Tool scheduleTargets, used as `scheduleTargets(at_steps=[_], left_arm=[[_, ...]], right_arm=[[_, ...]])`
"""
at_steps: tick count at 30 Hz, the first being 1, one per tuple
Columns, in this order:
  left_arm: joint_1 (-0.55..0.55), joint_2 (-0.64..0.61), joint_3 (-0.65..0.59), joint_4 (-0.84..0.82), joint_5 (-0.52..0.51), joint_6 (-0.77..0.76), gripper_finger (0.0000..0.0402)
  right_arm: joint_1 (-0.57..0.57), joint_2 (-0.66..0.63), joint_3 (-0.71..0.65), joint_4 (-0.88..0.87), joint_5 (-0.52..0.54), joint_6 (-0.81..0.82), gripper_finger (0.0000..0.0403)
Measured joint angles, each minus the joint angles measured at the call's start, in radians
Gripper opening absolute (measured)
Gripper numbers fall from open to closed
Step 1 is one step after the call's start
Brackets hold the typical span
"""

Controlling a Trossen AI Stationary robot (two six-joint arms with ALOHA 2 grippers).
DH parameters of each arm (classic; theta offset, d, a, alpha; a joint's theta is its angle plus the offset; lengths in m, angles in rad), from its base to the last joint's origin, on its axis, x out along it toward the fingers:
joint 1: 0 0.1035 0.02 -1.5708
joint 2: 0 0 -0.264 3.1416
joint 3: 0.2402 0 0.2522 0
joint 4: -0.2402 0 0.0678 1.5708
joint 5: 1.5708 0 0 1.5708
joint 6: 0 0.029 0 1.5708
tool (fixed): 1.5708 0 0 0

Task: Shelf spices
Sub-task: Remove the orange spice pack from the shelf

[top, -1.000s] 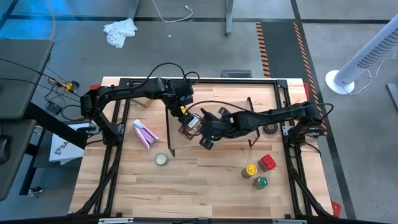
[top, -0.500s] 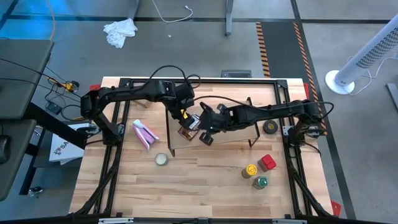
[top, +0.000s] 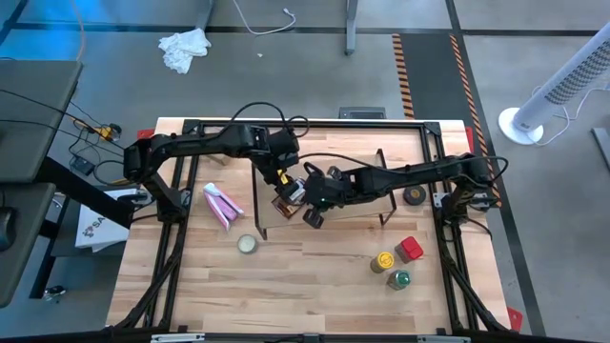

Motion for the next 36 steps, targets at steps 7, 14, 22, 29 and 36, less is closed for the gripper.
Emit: scheduleTargets(at_steps=[7, 14, 22, 29, 36], left_arm=[[-0.021, 0.000, 0.000, 0.000, 0.026, -0.003, 0.0157], [-0.042, 0.000, 0.000, 0.022, 0.024, -0.001, 0.0157], [-0.003, 0.000, 0.000, 0.025, -0.007, 0.001, 0.0157], [0.010, 0.000, 0.001, -0.088, 0.038, 0.134, 0.0157], [-0.017, 0.000, -0.008, -0.078, 0.062, 0.141, 0.0157]], right_arm=[[-0.011, 0.000, 0.000, -0.001, 0.023, 0.000, 0.0000], [-0.025, 0.000, 0.000, 0.029, 0.030, -0.022, 0.0000], [-0.046, -0.076, 0.019, 0.027, 0.006, -0.058, 0.0000], [0.014, -0.074, 0.017, 0.024, -0.127, -0.103, 0.0000], [0.025, -0.026, 0.017, 0.022, -0.110, -0.102, 0.0000]])
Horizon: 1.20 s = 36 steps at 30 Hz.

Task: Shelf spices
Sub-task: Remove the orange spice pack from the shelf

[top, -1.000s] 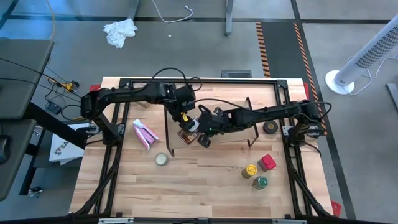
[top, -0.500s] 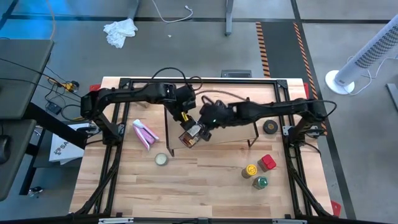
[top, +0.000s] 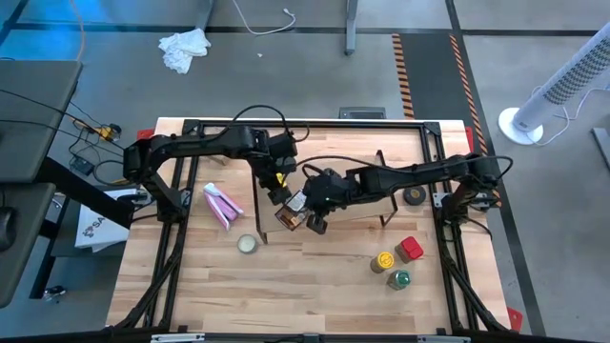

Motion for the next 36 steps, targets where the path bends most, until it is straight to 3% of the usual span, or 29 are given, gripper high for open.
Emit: scheduleTargets(at_steps=[21, 36], left_arm=[[-0.016, 0.005, 0.000, 0.013, -0.020, -0.001, 0.0157], [-0.030, 0.007, -0.003, 0.071, -0.003, -0.046, 0.0157]], right_arm=[[0.058, -0.034, -0.037, -0.023, -0.064, -0.022, 0.0000], [0.059, -0.030, -0.158, 0.152, -0.018, 0.086, 0.0000]])
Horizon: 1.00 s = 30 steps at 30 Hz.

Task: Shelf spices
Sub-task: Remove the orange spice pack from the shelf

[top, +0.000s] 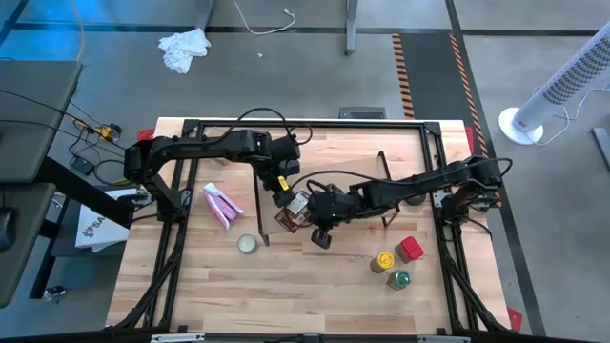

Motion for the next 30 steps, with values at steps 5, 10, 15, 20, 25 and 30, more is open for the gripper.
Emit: scheduleTargets(at_steps=[5, 10, 15, 20, 25, 30], left_arm=[[-0.029, 0.000, 0.000, 0.009, 0.004, -0.025, 0.0157], [-0.049, 0.000, 0.000, 0.007, 0.018, -0.071, 0.0157], [-0.071, 0.006, 0.000, 0.021, 0.022, -0.113, 0.0157], [-0.089, 0.014, 0.000, 0.059, 0.027, -0.139, 0.0157], [-0.088, 0.014, 0.000, 0.061, 0.029, -0.137, 0.0152], [-0.087, 0.014, 0.000, 0.076, 0.035, -0.117, 0.0068]], right_arm=[[-0.004, 0.000, -0.004, 0.010, 0.026, -0.004, 0.0000], [-0.005, 0.000, -0.005, 0.026, 0.037, -0.006, 0.0000], [-0.005, 0.002, -0.006, 0.034, 0.065, -0.006, 0.0000], [-0.005, 0.002, -0.006, 0.038, 0.072, -0.006, 0.0000], [-0.005, 0.002, -0.006, 0.040, 0.081, -0.007, 0.0000], [-0.005, 0.002, -0.006, 0.040, 0.087, -0.022, 0.0000]])
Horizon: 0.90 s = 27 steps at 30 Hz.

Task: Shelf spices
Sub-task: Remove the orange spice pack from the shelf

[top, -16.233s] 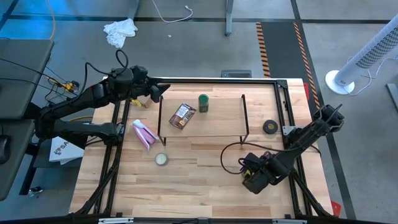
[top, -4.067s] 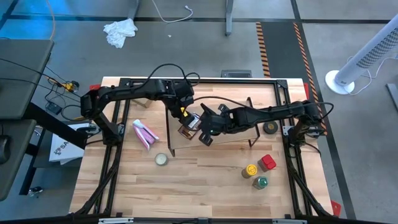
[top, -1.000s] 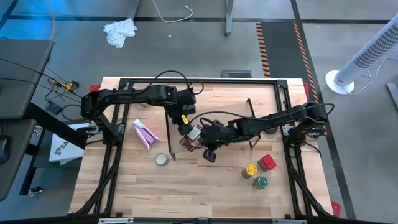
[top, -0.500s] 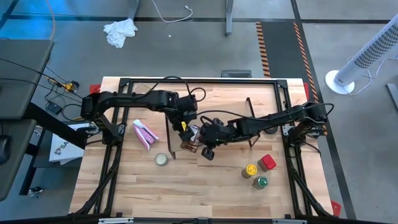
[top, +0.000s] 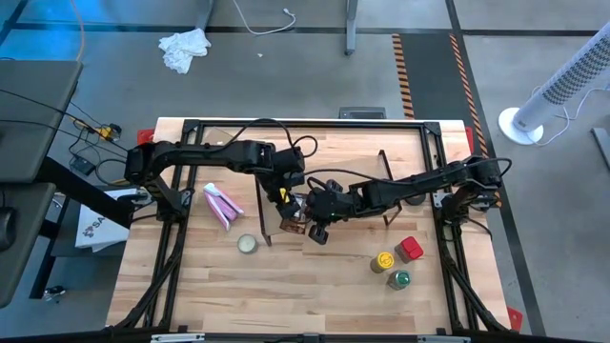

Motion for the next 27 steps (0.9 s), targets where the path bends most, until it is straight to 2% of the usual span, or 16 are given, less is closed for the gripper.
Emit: scheduleTargets(at_steps=[1, 3, 8, 11, 16, 20, 24, 27], left_arm=[[0.000, 0.000, 0.000, 0.009, 0.006, 0.005, 0.0039], [0.000, -0.003, 0.000, 0.025, 0.018, 0.009, 0.0016], [0.022, -0.034, 0.031, 0.010, 0.030, 0.043, 0.0007], [0.049, -0.070, 0.059, -0.025, 0.025, 0.080, 0.0006], [0.086, -0.168, 0.074, -0.079, -0.065, 0.122, 0.0003], [0.092, -0.275, 0.076, -0.122, -0.161, 0.111, 0.0002], [0.068, -0.385, 0.076, -0.120, -0.248, 0.110, 0.0001], [0.036, -0.453, 0.076, -0.105, -0.328, 0.084, 0.0001]], right_arm=[[0.000, 0.000, 0.000, 0.000, 0.000, -0.002, 0.0000], [0.000, 0.000, 0.002, -0.002, 0.000, -0.003, 0.0000], [-0.001, -0.004, 0.049, -0.037, -0.005, -0.076, 0.0000], [-0.002, -0.015, 0.095, -0.080, 0.026, -0.160, 0.0000], [-0.017, -0.042, 0.174, -0.216, 0.080, -0.216, 0.0000], [-0.028, -0.087, 0.194, -0.315, -0.050, -0.192, 0.0000], [0.009, -0.095, 0.191, -0.427, -0.164, -0.208, 0.0000], [0.034, -0.097, 0.153, -0.378, -0.182, -0.222, 0.0000]])
